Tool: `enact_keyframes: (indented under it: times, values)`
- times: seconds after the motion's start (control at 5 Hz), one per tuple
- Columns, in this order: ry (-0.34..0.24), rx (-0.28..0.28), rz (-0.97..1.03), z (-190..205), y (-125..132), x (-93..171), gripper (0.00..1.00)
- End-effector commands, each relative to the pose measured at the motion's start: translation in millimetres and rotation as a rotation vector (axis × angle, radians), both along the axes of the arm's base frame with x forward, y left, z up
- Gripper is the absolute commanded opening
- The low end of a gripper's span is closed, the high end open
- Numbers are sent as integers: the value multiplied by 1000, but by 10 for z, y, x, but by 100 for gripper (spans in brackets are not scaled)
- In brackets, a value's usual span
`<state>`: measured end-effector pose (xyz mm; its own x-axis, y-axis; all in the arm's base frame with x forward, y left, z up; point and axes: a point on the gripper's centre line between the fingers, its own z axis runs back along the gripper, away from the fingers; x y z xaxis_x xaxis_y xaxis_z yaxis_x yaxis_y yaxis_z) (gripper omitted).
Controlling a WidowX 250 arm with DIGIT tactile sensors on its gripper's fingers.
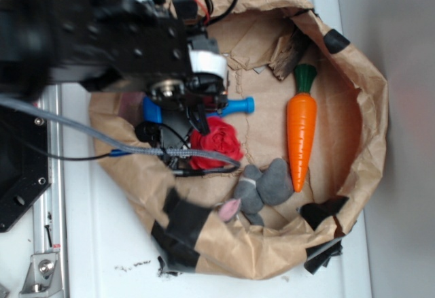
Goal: Grab the blue bottle.
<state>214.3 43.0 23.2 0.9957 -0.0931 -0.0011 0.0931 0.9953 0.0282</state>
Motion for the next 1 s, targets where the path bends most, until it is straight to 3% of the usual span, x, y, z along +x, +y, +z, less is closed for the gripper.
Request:
enact_keyframes:
  times: [0.0,0.2,0.4,0.6,0.8]
  values:
    - [-17,28,-79,-200,-114,90,0]
    - [-81,35,-53,235,-63,286,0]
    - [-197,105,-34,755,-111,520,0]
    - [-110,168,11,1112,-162,594,0]
    - [-4,187,118,1041,-195,619,21]
